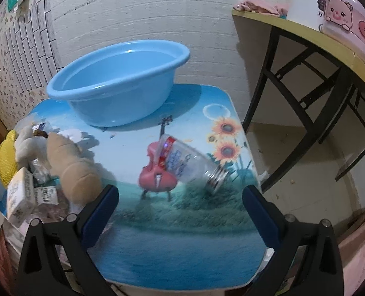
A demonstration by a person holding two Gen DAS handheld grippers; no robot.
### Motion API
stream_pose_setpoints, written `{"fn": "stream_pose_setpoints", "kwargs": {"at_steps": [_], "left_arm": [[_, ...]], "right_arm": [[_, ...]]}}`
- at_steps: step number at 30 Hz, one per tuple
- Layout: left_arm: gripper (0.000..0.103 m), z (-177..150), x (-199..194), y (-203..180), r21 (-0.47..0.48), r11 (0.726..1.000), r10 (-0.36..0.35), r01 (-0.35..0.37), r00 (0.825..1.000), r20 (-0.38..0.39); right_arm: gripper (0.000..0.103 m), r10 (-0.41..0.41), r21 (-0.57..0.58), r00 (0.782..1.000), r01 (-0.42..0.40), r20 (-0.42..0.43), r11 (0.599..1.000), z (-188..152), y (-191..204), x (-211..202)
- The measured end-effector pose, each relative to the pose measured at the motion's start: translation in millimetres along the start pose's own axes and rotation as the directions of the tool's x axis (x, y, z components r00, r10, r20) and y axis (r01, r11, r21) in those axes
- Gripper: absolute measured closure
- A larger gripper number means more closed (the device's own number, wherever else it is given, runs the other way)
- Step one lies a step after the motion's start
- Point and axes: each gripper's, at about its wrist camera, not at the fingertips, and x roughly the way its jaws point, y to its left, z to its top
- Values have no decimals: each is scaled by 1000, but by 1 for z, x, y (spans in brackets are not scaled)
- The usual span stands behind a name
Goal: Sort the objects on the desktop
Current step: 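Grasp the clear plastic bottle with the right gripper while the left gripper approaches the translucent box, then lift the bottle with the right gripper while the left gripper grasps the translucent box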
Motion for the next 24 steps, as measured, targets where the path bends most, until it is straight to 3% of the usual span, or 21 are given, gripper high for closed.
{"fn": "stream_pose_setpoints", "kwargs": {"at_steps": [6, 18, 24], "left_arm": [[0, 3, 11, -7, -8, 1000, 23, -23, 999, -43], [0, 11, 25, -6, -46, 998, 39, -41, 998, -44], [17, 8, 19, -5, 28, 998, 60, -59, 998, -24]], "right_arm": [[1, -37, 9, 999, 37, -2, 999, 11, -23, 14], [40, 70, -65, 993, -76, -97, 995, 10, -17, 43], [45, 102, -97, 988, -113, -112, 989, 0, -7, 35]]}}
